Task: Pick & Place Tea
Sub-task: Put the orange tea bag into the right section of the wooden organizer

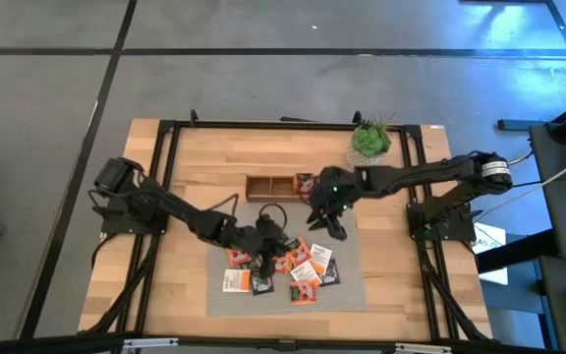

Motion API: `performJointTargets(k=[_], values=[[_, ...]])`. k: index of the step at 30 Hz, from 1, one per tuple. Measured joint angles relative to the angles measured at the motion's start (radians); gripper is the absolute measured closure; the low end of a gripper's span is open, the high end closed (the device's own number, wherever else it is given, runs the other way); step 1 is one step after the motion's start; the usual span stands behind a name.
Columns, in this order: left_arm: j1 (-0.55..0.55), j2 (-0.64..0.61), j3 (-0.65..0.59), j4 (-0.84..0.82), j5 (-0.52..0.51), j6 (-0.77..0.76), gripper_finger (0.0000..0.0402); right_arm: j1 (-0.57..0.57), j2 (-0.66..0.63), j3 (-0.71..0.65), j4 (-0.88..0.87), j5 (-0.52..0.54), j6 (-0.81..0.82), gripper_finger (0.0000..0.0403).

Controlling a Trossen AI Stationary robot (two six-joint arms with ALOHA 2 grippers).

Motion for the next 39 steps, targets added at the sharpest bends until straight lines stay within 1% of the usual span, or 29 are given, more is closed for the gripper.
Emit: performJointTargets(k=[4,6,9,14,18,22,25,31,35,39], values=[[-0.021,0.078,0.047,0.06,0.002,0.0,0.0398,0.046,0.0,-0.087,0.164,0.069,0.037,0.0292],[-0.028,0.115,0.073,0.064,0.008,0.005,0.0398,0.057,0.0,-0.128,0.244,0.113,0.085,0.0292],[-0.028,0.177,0.103,0.06,0.018,0.007,0.0397,0.06,0.0,-0.167,0.314,0.142,0.15,0.0292],[-0.025,0.253,0.134,0.062,0.031,-0.008,0.0397,0.06,0.0,-0.185,0.326,0.217,0.194,0.0292],[-0.025,0.27,0.136,0.063,0.034,-0.016,0.0397,0.06,0.0,-0.185,0.327,0.231,0.189,0.0292],[-0.025,0.285,0.136,0.061,0.026,-0.016,0.0398,0.06,0.0,-0.185,0.326,0.253,0.235,0.0288],[-0.025,0.293,0.136,0.047,0.026,-0.016,0.0398,0.06,0.001,-0.185,0.323,0.254,0.292,0.0268],[-0.024,0.292,0.136,0.006,-0.007,-0.016,0.0398,0.06,0.073,-0.184,0.317,0.244,0.436,0.0199],[-0.016,0.292,0.136,-0.029,-0.008,-0.017,0.0398,0.06,0.146,-0.185,0.325,0.157,0.441,0.0157],[-0.008,0.292,0.136,-0.041,-0.008,-0.023,0.0398,0.06,0.191,-0.184,0.358,0.141,0.443,0.0131]])
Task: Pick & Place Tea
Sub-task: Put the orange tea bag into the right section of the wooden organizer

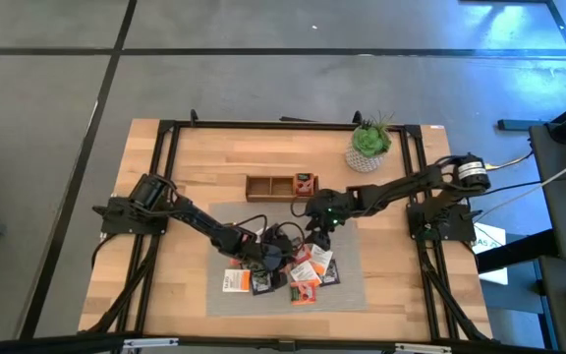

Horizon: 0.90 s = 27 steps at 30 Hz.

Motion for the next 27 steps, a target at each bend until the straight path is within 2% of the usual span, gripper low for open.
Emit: performJointTargets(k=[6,16,19,27], values=[[0.01,0.0,0.0,-0.022,0.002,-0.001,0.0398,-0.009,0.044,0.0,0.016,-0.014,0.004,0.012],[0.011,0.0,0.0,-0.042,0.004,-0.001,0.0398,-0.063,0.062,0.001,0.073,-0.103,0.275,0.0121],[0.011,-0.001,0.0,-0.046,0.004,0.005,0.0398,-0.07,0.074,0.002,0.076,-0.146,0.293,0.013],[0.011,-0.001,0.0,-0.047,0.004,0.007,0.0398,-0.07,0.112,0.001,0.127,-0.18,0.299,0.0173]])
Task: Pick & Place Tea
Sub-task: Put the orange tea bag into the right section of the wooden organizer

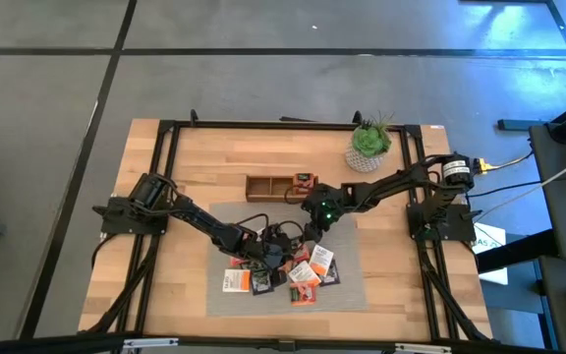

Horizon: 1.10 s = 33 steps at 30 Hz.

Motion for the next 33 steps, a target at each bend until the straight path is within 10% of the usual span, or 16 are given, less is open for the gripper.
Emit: performJointTargets(k=[24,33], values=[[0.0,0.0,0.0,-0.003,-0.001,0.001,0.0398,0.0,0.0,0.0,-0.002,0.032,0.012,0.0394],[0.0,0.0,0.0,-0.003,-0.001,0.001,0.0398,-0.001,0.0,0.0,-0.003,0.026,-0.006,0.0399]])
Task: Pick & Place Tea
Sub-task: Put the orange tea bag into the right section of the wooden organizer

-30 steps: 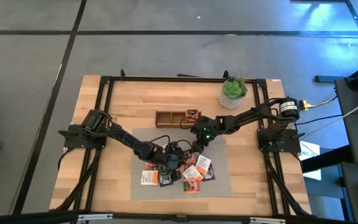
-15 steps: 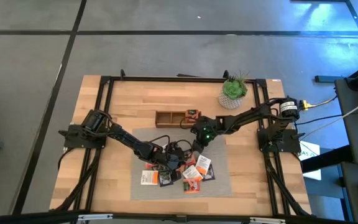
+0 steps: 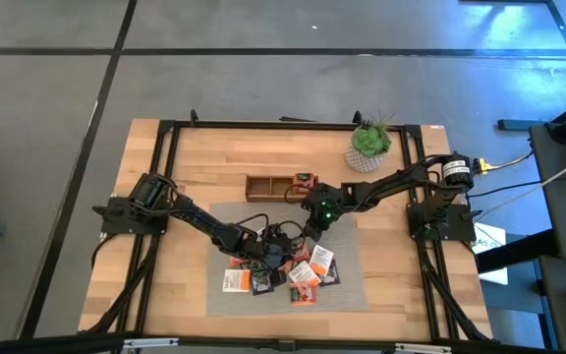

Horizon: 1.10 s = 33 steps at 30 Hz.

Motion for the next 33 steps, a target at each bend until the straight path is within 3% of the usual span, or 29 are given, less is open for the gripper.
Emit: performJointTargets(k=[7,19,28,33], values=[[0.0,-0.011,-0.002,-0.004,0.009,0.0,0.0397,0.0,-0.008,0.0,0.003,-0.029,-0.005,0.0401],[0.018,-0.142,-0.002,-0.04,-0.003,0.088,0.0398,-0.042,-0.099,0.001,-0.011,-0.036,-0.047,0.0402],[0.021,-0.288,0.0,-0.1,-0.007,0.132,0.0398,-0.165,-0.344,0.002,-0.038,0.032,-0.21,0.0402],[0.021,-0.351,0.0,-0.203,-0.096,0.15,0.0398,-0.244,-0.473,0.003,-0.135,0.148,-0.381,0.0403]])
